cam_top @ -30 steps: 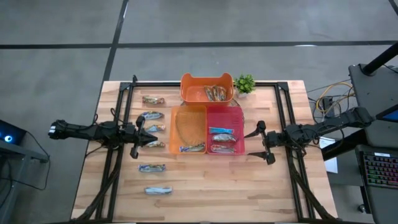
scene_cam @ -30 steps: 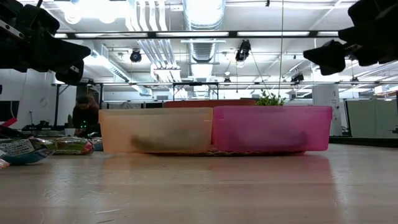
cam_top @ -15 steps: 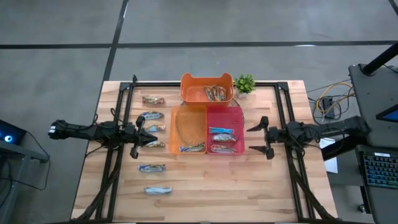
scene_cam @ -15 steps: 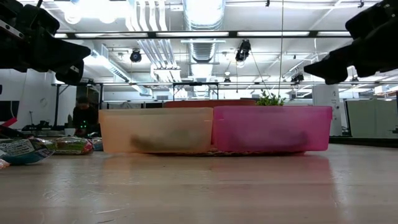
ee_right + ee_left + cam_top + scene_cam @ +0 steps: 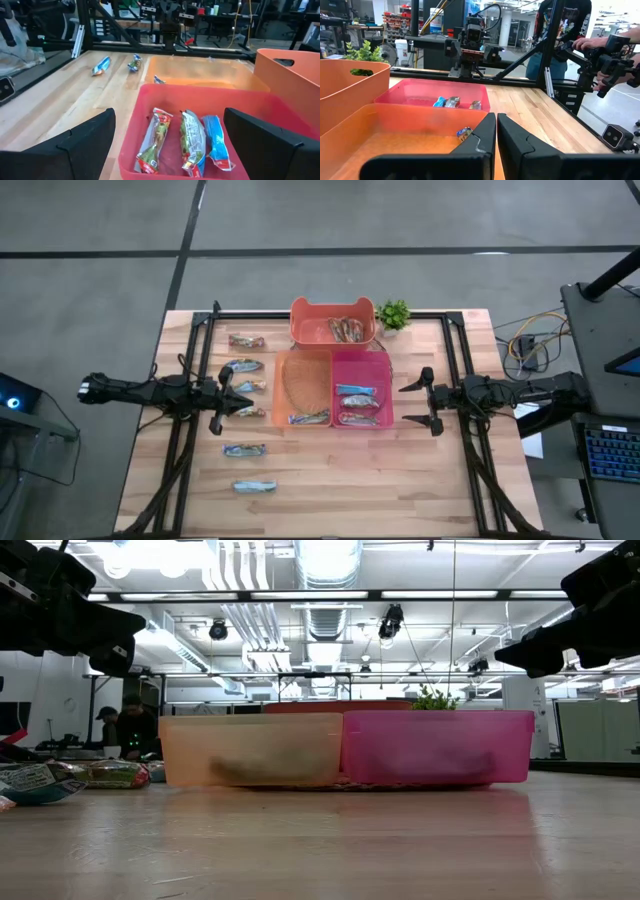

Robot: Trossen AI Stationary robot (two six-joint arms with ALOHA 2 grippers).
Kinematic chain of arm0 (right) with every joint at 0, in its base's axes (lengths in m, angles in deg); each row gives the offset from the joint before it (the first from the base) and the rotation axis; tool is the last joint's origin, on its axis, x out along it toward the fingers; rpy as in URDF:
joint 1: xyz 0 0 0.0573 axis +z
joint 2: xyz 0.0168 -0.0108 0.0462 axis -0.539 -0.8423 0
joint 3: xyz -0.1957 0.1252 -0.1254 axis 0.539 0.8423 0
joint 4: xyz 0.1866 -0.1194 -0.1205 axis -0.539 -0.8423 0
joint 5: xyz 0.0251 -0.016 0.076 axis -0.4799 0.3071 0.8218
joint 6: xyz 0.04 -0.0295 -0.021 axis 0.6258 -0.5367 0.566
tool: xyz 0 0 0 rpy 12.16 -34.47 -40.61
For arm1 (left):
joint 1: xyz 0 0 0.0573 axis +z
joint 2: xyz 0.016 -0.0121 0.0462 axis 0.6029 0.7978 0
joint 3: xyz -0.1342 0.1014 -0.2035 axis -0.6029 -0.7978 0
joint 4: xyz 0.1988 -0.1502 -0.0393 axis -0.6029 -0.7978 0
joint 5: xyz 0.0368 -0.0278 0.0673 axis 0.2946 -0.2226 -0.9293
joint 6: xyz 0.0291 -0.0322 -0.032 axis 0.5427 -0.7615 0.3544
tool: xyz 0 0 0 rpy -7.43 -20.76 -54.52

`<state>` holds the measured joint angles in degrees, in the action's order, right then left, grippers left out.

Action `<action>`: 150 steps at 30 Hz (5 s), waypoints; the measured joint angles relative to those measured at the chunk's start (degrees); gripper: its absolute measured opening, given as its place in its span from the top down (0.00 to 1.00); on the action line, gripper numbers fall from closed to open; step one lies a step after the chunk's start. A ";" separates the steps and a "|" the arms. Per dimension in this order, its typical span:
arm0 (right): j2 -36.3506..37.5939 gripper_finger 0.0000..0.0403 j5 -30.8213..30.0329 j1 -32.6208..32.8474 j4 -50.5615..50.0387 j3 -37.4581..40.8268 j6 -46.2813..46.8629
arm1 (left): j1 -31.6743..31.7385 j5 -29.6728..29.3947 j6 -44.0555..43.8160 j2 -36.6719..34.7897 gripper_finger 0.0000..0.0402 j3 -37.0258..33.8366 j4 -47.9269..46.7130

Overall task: Pick and place Granola Bars by type
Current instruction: Put the red granola bar into the pink bin

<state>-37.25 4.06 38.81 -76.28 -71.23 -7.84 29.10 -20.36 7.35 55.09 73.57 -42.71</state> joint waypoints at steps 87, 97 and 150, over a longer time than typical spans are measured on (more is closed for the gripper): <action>8.91 0.11 -0.48 -0.38 0.19 -0.04 4.13 | 0.02 0.08 -3.31 0.06 0.71 2.57 0.24; 8.90 0.11 -0.47 -1.34 0.09 -0.04 4.13 | 0.01 -4.07 -2.32 3.02 0.57 13.69 -10.33; 8.00 0.11 -0.47 -3.74 0.11 -0.02 4.21 | 2.60 -13.52 5.35 62.05 0.56 68.81 -63.92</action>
<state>-29.25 3.60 35.07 -76.18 -71.25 -3.64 31.70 -33.89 12.70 117.14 142.38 -106.63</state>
